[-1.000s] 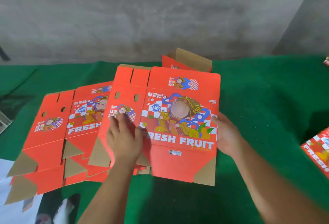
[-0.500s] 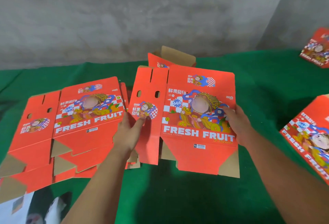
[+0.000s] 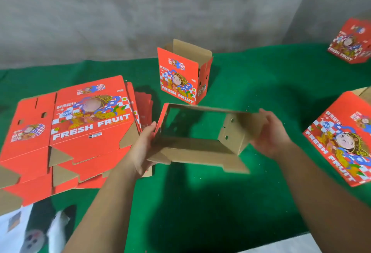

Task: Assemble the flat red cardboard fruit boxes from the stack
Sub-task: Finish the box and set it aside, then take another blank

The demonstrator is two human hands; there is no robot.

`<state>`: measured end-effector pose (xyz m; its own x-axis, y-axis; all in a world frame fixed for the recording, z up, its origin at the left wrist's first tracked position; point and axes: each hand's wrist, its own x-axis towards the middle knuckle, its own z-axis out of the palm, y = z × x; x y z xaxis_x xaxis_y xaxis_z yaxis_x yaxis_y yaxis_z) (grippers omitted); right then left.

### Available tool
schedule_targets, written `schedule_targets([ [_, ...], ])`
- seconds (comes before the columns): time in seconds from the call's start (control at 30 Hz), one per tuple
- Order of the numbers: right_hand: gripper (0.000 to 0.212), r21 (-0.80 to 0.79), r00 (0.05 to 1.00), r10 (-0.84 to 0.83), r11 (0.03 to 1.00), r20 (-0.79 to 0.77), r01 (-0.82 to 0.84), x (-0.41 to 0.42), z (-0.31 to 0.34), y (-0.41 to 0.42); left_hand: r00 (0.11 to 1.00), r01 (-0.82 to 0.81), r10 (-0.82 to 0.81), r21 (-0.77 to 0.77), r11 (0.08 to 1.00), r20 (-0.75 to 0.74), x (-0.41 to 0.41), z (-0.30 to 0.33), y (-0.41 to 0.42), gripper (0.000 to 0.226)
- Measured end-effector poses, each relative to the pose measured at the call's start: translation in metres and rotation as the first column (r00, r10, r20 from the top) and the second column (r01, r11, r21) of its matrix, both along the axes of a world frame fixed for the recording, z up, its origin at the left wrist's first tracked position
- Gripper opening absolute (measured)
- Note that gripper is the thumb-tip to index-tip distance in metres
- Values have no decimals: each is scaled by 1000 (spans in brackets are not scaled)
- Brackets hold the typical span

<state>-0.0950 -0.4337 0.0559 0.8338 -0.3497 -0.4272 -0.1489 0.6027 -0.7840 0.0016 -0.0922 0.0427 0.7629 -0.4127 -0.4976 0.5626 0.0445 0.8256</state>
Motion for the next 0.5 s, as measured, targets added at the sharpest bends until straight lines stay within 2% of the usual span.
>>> schedule_targets([
  [0.03, 26, 23, 996, -39, 999, 78, 37, -2, -1, 1, 1000, -5, 4, -40, 999, -30, -2, 2, 1, 64],
  [0.1, 25, -136, 996, -7, 990, 88, 19, -3, -4, 5, 1000, 1, -3, -68, 998, -26, -7, 11, 1, 61],
  [0.13, 28, -218, 997, 33, 976, 76, -16, -2, -5, 10, 1000, 21, -21, -38, 999, -1, -8, 16, 2, 59],
  [0.2, 37, -266, 995, 90, 961, 52, -73, 0, 2, 15, 998, 38, -39, 43, 998, 45, -9, 28, 3, 51],
  [0.23, 36, -264, 994, 103, 960, 40, -88, 2, 8, 15, 997, 8, -14, 86, 996, 70, -9, 35, 3, 44],
  [0.3, 30, -266, 994, 113, 958, 1, -109, 7, 17, 12, 973, -157, 123, 164, 974, 197, -4, 39, 3, 28],
  [0.37, 31, -320, 983, 163, 930, -81, -180, 13, 24, 14, 862, -387, 278, 195, 901, 425, -3, 40, -3, 16],
  [0.4, 30, -348, 971, 201, 907, -131, -235, 15, 27, 18, 773, -493, 345, 162, 855, 532, -4, 39, -8, 20],
  [0.43, 31, -367, 961, 221, 890, -168, -269, 16, 29, 22, 706, -553, 396, 108, 826, 588, -5, 35, -13, 24],
  [0.5, 42, -397, 965, 179, 885, -194, -244, 18, 29, 30, 665, -583, 462, 21, 812, 586, -11, 26, -14, 32],
])
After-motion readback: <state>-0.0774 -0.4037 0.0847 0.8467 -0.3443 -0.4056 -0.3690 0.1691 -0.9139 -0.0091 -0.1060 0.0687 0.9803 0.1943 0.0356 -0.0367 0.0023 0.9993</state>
